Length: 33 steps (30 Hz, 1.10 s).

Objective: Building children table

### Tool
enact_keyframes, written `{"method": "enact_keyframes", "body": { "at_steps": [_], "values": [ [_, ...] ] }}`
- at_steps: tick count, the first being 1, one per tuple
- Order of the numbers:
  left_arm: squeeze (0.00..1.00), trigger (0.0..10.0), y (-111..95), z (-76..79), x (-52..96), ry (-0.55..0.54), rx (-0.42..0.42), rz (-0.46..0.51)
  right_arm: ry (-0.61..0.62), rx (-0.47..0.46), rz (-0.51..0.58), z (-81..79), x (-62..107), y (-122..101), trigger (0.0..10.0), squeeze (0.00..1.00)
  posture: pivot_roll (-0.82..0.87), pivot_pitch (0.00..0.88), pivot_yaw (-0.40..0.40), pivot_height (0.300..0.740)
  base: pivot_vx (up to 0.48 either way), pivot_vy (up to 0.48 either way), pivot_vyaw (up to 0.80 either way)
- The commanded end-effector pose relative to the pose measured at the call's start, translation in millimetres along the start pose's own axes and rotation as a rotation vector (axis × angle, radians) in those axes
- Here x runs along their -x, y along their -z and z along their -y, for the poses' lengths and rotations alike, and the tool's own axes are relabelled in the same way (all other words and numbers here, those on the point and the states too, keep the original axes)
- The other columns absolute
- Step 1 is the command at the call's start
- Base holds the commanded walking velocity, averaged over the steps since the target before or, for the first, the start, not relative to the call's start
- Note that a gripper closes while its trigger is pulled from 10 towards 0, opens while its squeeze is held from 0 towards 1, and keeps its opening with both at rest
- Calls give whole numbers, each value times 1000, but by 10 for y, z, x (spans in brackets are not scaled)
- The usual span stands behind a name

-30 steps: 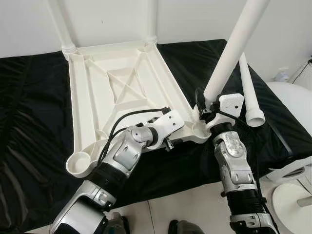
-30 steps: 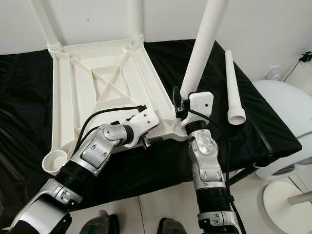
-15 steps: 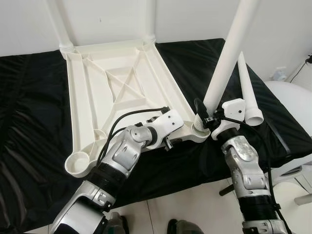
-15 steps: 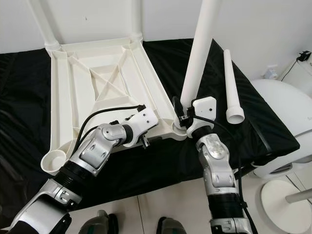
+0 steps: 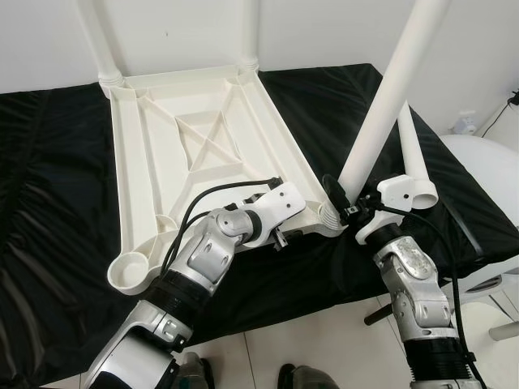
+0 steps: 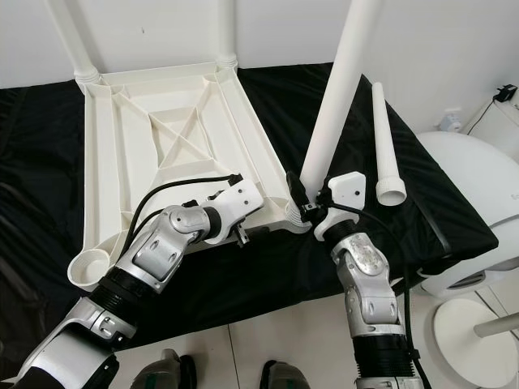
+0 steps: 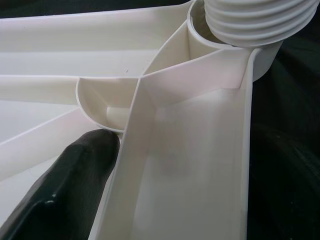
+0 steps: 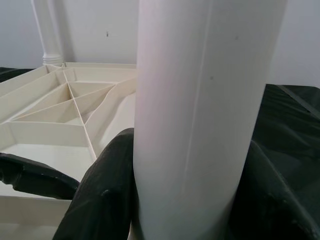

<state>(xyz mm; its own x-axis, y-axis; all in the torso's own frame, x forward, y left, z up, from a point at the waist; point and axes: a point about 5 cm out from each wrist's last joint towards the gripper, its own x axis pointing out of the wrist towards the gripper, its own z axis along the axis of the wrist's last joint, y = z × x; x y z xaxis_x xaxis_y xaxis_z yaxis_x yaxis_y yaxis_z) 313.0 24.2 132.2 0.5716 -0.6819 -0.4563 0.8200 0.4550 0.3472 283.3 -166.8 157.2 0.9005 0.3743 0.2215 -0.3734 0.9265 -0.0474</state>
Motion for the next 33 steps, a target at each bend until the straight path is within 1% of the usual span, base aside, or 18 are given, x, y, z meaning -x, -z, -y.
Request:
{"method": "enact_keyframes", "body": {
  "at_steps": [1,4,7,13,24,33],
  "values": [
    [0,10000,371,-23,14,-122,39,-152,-11,-4,-34,9,37,56,10000,0,-25,77,-13,740,0,0,0],
    [0,10000,367,-21,14,-121,40,-151,-11,-5,-36,20,41,62,10000,0,-25,78,-12,740,0,0,0],
    [0,10000,356,-11,11,-117,38,-147,11,-7,-46,84,35,101,10000,0,-26,83,-12,740,0,0,0],
    [0,10000,341,-11,9,-119,36,-142,21,-10,-53,106,8,137,10000,0,-21,82,-14,740,0,0,0],
    [0,10000,321,-28,15,-126,34,-136,9,2,-64,112,-26,172,10000,0,-21,84,-17,740,0,0,0],
    [0,10000,302,-27,17,-128,33,-130,-10,21,-83,48,-32,268,10000,0,-20,89,-18,740,0,0,0]
  ]
}}
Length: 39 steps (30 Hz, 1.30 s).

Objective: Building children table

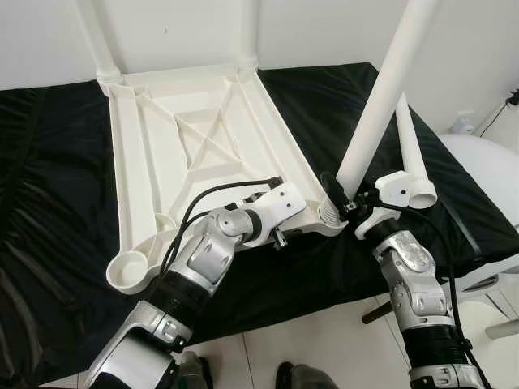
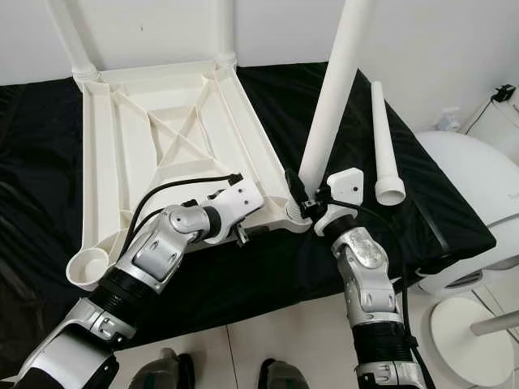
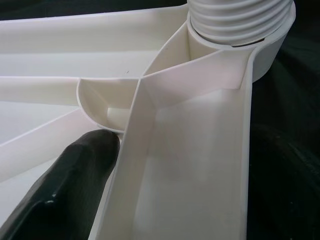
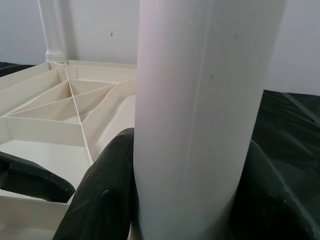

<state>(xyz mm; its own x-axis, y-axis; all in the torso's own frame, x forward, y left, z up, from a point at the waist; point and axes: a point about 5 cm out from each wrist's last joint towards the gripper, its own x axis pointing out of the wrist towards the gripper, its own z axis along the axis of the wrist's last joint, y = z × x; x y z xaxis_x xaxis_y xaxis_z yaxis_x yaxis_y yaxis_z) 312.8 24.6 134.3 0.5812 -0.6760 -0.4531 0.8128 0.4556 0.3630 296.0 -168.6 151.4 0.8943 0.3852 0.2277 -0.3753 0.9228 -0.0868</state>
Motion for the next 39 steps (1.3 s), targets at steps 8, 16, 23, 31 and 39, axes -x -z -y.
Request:
{"method": "enact_keyframes", "body": {
  "at_steps": [8,16,23,31,39],
  "values": [
    [0,10000,315,-14,13,-115,43,-130,-10,-30,-106,-73,106,251,10000,0,-20,92,-18,740,0,0,0],
    [0,10000,295,-22,11,-114,41,-125,-26,-43,-127,-132,170,343,10000,0,-23,93,-18,740,0,0,0],
    [0,10000,292,-26,20,-112,41,-124,-8,-93,-128,-142,265,433,10000,0,-21,94,-13,740,0,0,0],
    [0,10000,291,-26,28,-107,36,-125,52,-129,-125,-74,289,461,10000,0,-20,96,-5,740,0,0,0],
    [0,10000,286,-25,31,-103,29,-125,89,-147,-167,-40,296,516,10000,0,-20,92,1,740,0,0,0]
  ]
}}
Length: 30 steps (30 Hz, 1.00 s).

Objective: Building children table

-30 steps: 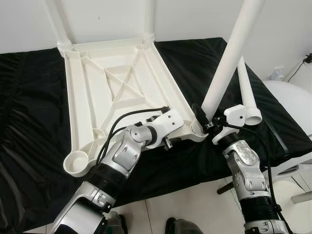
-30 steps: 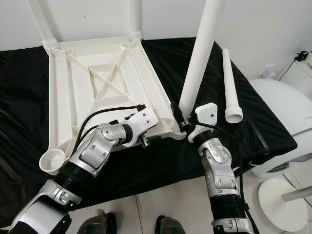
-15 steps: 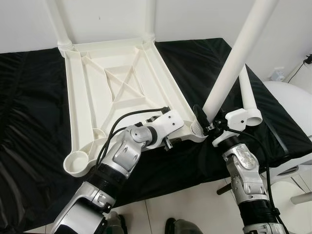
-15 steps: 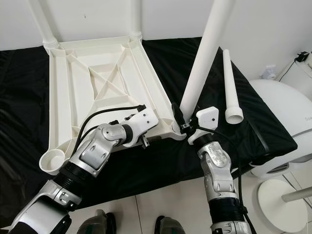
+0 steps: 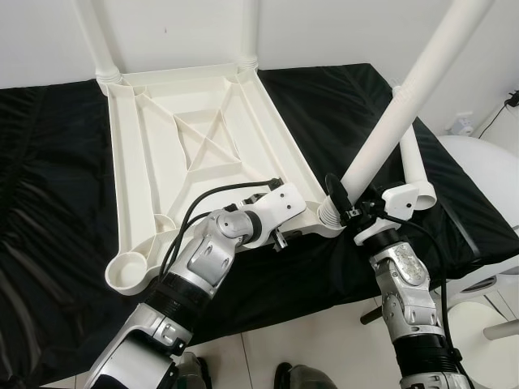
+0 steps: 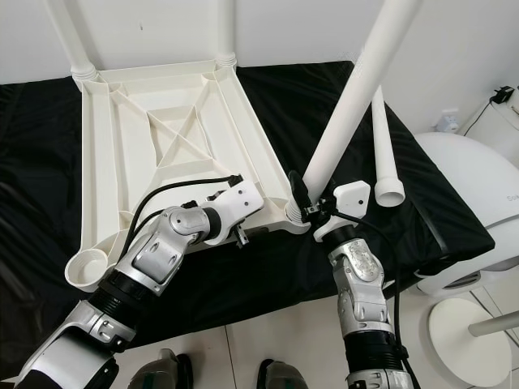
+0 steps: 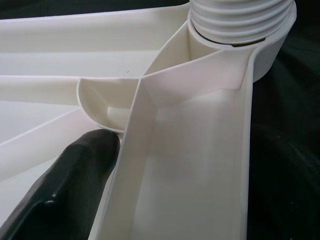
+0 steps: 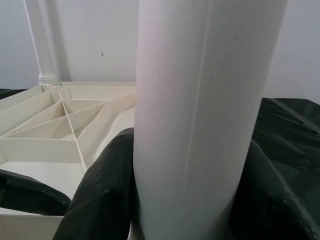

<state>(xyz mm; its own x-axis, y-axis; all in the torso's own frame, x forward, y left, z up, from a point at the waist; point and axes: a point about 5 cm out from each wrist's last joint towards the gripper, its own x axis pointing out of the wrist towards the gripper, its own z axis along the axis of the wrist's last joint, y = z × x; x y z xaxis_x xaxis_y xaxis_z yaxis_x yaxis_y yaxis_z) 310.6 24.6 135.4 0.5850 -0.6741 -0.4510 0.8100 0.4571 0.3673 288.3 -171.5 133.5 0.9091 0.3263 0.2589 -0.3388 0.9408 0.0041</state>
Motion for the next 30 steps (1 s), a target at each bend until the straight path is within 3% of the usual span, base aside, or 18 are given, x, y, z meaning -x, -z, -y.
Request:
{"method": "enact_keyframes", "body": {
  "at_steps": [1,11,19,30],
  "values": [
    [0,10000,295,-37,13,-97,31,-126,40,-57,-209,27,178,366,10000,0,-20,92,1,740,0,0,0],
    [0,10000,285,-35,11,-97,29,-124,41,-33,-185,53,151,359,10000,0,-19,87,-1,740,0,0,0],
    [0,10000,277,-31,9,-97,32,-121,15,-22,-162,-29,285,416,10000,0,-22,83,-2,740,0,0,0],
    [0,10000,266,-33,2,-95,31,-119,13,-11,-184,-31,228,408,10000,0,-22,85,0,740,0,0,0]
  ]
}}
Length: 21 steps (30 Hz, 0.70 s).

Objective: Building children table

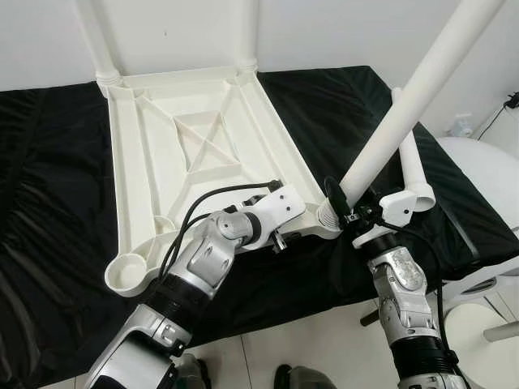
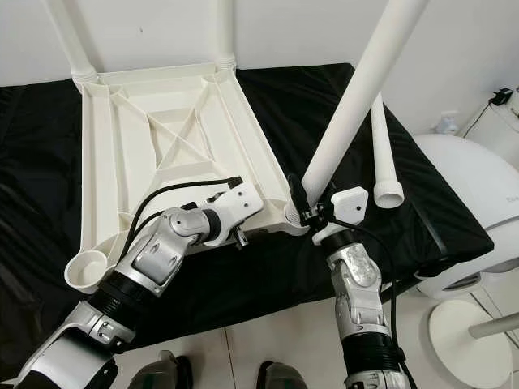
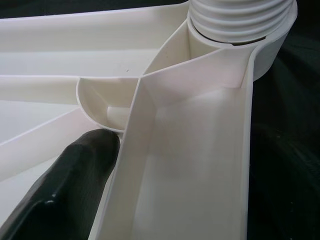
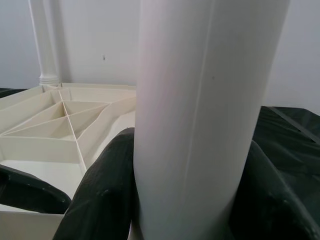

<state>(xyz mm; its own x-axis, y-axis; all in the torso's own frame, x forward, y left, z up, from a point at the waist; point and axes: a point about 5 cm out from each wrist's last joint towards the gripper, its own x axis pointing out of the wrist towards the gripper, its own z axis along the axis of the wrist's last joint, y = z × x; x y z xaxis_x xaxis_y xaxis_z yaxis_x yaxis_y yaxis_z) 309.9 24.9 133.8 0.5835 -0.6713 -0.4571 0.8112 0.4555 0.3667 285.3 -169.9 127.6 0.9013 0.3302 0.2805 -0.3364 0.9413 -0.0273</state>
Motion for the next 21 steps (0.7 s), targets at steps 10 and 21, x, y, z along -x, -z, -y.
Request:
{"method": "enact_keyframes", "body": {
  "at_steps": [10,21],
  "values": [
    [0,10000,254,-57,16,-100,33,-115,11,-20,-234,32,36,287,10000,0,-16,91,-4,740,0,0,0],
    [0,10000,251,-67,25,-106,36,-114,-11,11,-247,35,-30,250,10000,0,-16,92,-3,740,0,0,0]
  ]
}}
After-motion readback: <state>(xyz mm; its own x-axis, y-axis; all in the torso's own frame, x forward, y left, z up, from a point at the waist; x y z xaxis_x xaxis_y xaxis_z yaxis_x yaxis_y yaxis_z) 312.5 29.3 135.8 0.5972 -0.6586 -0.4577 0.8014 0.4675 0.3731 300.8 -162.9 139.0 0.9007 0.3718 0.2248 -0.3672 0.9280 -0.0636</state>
